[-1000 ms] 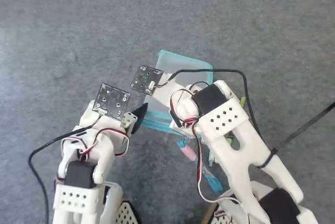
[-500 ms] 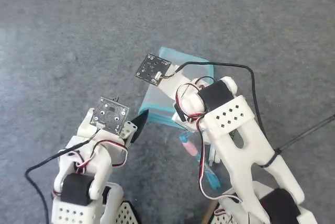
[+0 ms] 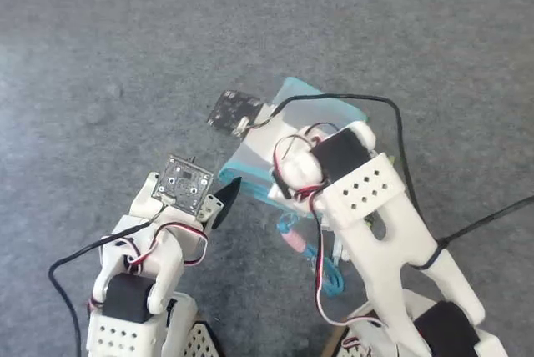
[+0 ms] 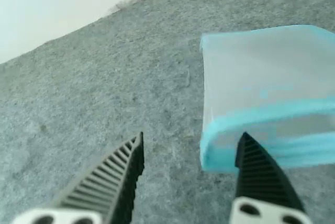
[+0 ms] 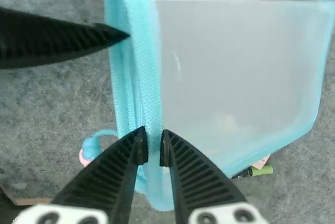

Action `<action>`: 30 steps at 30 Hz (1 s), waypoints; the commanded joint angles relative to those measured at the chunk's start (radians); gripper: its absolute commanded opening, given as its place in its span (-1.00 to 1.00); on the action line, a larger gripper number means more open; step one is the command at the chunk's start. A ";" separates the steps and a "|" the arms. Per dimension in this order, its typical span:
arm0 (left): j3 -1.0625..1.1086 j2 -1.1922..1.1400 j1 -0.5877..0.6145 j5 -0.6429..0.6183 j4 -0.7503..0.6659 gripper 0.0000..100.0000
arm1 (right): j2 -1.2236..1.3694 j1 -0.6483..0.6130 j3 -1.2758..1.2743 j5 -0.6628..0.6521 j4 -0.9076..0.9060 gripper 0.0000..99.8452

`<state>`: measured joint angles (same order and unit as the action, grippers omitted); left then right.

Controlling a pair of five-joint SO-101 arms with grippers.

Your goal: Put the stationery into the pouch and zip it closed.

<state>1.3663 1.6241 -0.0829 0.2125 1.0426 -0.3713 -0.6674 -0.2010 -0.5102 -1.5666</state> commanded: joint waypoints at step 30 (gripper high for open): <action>0.031 0.009 0.025 0.006 -0.086 -0.45 | -0.186 -0.110 0.043 -0.049 -0.068 -0.98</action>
<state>1.3955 1.6226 -0.0107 0.2125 0.9828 -0.5247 -0.7350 -0.2010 -0.5378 -1.6249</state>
